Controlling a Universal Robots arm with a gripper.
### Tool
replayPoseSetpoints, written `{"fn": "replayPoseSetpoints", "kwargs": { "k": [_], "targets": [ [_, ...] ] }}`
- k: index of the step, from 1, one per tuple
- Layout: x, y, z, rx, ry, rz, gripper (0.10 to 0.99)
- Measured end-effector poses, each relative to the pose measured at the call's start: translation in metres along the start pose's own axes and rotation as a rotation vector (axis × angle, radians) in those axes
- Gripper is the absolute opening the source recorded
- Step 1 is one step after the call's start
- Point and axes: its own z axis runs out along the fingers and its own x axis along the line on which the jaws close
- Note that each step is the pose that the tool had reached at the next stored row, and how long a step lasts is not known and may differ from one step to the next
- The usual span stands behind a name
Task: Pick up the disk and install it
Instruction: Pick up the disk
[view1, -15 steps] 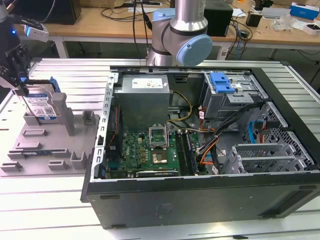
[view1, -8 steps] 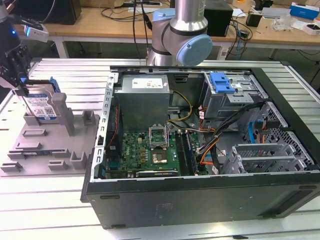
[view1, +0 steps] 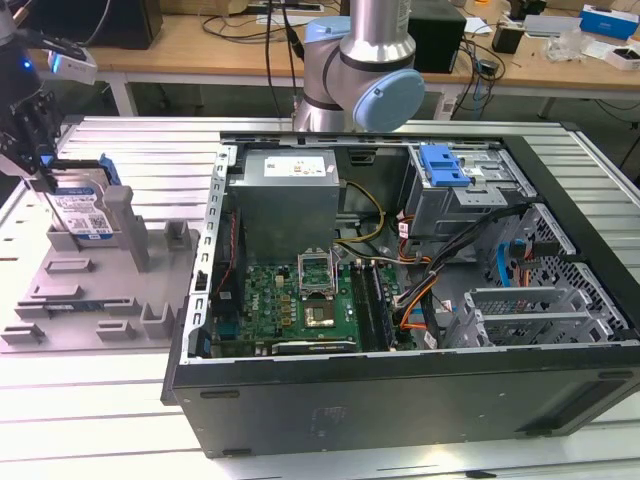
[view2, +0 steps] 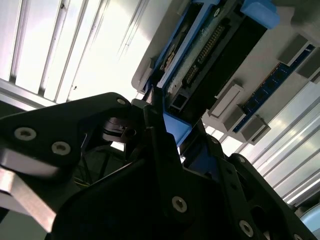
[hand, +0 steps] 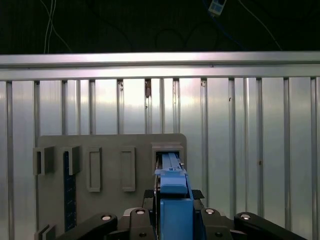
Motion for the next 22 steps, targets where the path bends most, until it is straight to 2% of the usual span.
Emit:
{"fn": "replayPoseSetpoints", "kwargs": {
  "k": [5,9,12,17,19,21,22],
  "targets": [
    [0.0,0.0001,-0.0057,0.0,-0.0002,0.0,0.365],
    [0.0001,0.0003,-0.0157,0.0,-0.0001,0.0,0.365],
    [0.0003,0.0006,-0.0315,0.0,-0.0001,0.0,0.365],
    [0.0005,0.001,-0.0531,0.0,-0.0002,0.0,0.365],
    [0.0007,0.0012,-0.0649,0.0,-0.0001,0.0,0.365],
    [0.0008,0.0015,-0.0817,0.0,-0.0001,0.0,0.365],
    [0.0009,0.0016,-0.0861,0.0,-0.0002,0.0,0.365]
  ]
}}
